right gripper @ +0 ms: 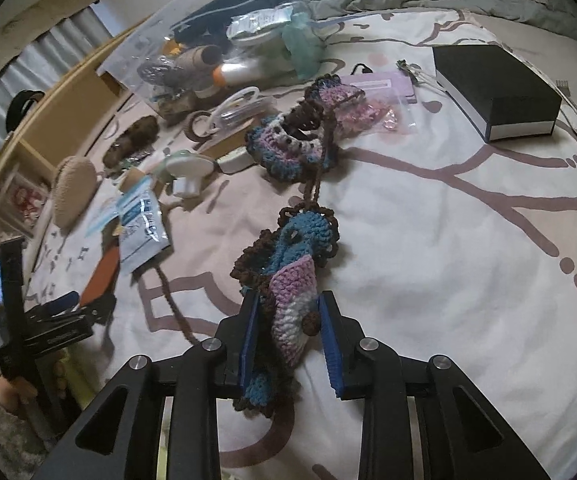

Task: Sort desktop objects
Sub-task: 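Close the right tool on the crocheted pouch and lift it, then close the left tool on the brown leather strap while the right tool holds the pouch, then lift the leather strap with the left tool while the right tool carries the pouch toward the clear box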

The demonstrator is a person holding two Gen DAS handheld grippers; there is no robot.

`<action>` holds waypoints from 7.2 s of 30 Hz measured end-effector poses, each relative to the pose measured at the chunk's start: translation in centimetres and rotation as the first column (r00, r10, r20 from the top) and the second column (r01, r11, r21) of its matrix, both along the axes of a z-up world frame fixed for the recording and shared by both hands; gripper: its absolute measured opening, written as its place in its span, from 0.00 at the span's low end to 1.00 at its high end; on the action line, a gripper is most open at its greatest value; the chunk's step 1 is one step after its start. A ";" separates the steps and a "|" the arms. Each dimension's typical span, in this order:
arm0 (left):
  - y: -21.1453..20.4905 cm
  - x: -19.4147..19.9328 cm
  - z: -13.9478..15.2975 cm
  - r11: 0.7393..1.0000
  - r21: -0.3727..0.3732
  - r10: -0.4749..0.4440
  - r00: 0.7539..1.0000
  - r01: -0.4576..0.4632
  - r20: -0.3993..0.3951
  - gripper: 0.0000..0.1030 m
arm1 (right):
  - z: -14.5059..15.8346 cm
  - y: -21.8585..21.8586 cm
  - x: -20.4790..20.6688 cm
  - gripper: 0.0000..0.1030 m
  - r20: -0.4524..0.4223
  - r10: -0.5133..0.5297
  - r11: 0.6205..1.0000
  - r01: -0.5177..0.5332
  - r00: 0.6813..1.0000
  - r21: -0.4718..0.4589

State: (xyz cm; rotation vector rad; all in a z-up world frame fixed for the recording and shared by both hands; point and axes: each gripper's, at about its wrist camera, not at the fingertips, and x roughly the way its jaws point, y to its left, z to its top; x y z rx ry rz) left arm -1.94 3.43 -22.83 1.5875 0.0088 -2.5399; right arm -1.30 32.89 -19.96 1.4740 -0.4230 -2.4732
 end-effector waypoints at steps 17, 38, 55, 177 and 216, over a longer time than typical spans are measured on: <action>0.8 0.0 0.2 0.998 0.035 -0.042 0.999 0.043 -0.029 0.92 | 17.2 2.0 -0.2 0.27 -0.401 -0.043 0.991 -0.013 0.915 -0.137; 0.6 0.1 0.6 0.995 0.084 -0.059 0.997 0.062 -0.042 0.86 | 30.9 1.6 3.6 0.27 -0.633 0.027 0.990 -0.110 0.774 -0.092; 0.5 0.1 0.6 0.994 0.087 -0.059 0.997 0.063 -0.043 0.79 | 14.3 -1.4 1.2 0.27 -0.171 0.142 0.963 -0.176 0.975 -0.206; 1.4 7.3 26.0 0.936 0.050 -0.304 0.869 0.350 -0.391 0.45 | 25.8 -9.9 8.3 0.31 -0.405 0.252 0.967 -0.209 0.879 0.148; 3.6 -12.3 35.2 0.916 0.006 -0.315 0.729 0.401 -0.608 0.45 | 35.4 -6.1 -10.3 0.31 -0.591 0.088 0.996 -0.053 0.802 0.076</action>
